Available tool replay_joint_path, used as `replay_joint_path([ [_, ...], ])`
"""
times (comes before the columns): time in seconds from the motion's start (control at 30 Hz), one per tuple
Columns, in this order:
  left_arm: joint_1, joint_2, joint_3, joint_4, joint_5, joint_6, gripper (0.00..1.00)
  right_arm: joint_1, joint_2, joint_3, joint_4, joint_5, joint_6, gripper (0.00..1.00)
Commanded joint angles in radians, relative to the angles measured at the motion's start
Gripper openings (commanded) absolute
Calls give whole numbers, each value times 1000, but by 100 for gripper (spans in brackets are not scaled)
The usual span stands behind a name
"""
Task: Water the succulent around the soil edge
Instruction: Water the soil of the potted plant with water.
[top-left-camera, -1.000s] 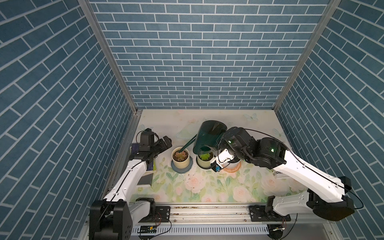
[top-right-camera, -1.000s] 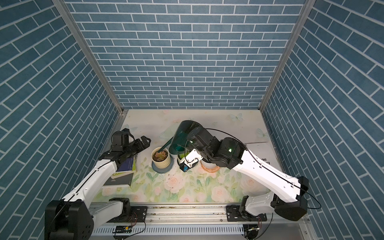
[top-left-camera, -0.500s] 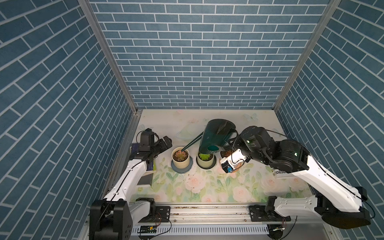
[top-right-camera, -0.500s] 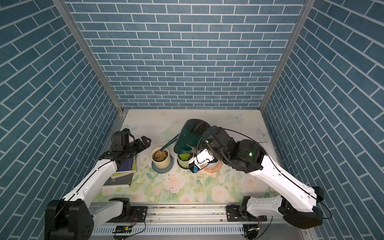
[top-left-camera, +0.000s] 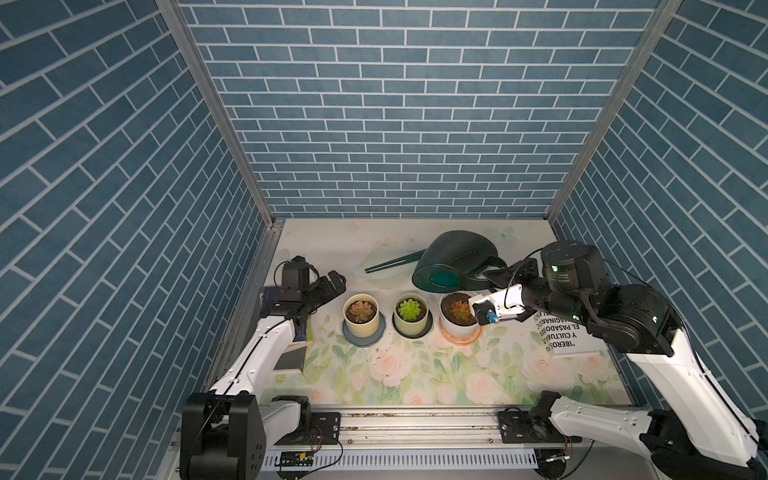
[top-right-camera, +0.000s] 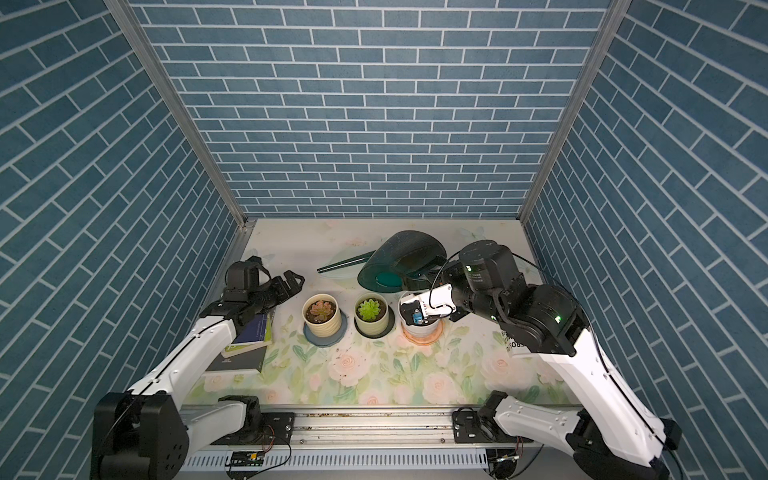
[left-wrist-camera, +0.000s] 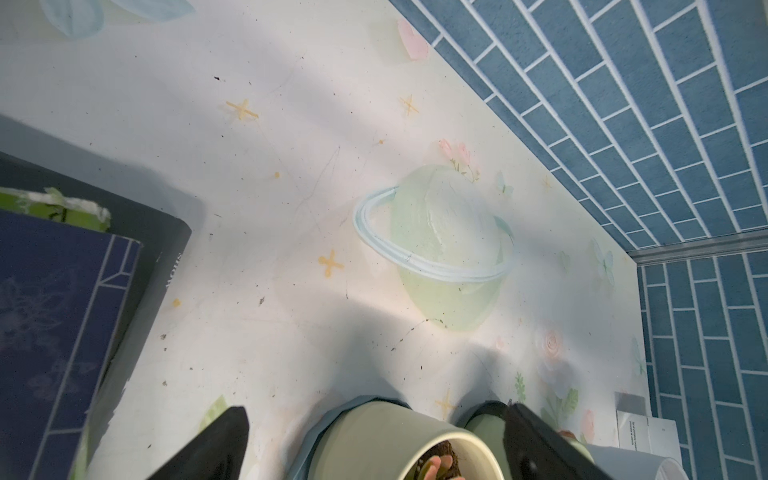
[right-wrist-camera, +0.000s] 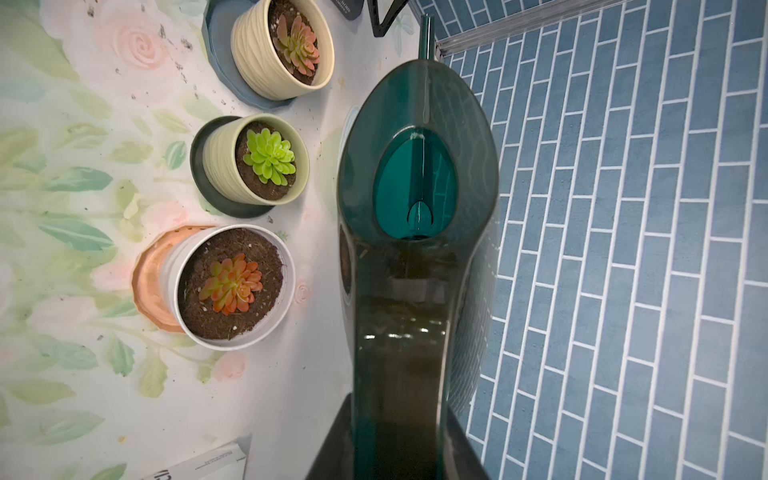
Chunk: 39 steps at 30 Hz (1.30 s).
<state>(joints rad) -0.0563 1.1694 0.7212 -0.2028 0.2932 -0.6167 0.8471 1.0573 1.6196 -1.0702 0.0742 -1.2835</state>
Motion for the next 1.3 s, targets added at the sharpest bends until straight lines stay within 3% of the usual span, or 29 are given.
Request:
replay_joint_path([
  [0.0, 3, 13, 6, 13, 11, 2, 100, -23, -23, -16, 40, -2, 45, 0],
  [0.27, 3, 23, 13, 11, 5, -1, 100, -54, -69, -33, -87, 94, -14, 0],
  [0.53, -4, 35, 23, 11, -5, -20, 100, -74, -109, -131, -98, 138, -113, 0],
  [0.8, -12, 42, 29, 5, -31, -41, 100, -69, -149, -129, -100, 169, -224, 0],
  [1.27, -20, 53, 35, 18, -27, -44, 100, 22, -89, -118, -79, 220, -353, 0],
])
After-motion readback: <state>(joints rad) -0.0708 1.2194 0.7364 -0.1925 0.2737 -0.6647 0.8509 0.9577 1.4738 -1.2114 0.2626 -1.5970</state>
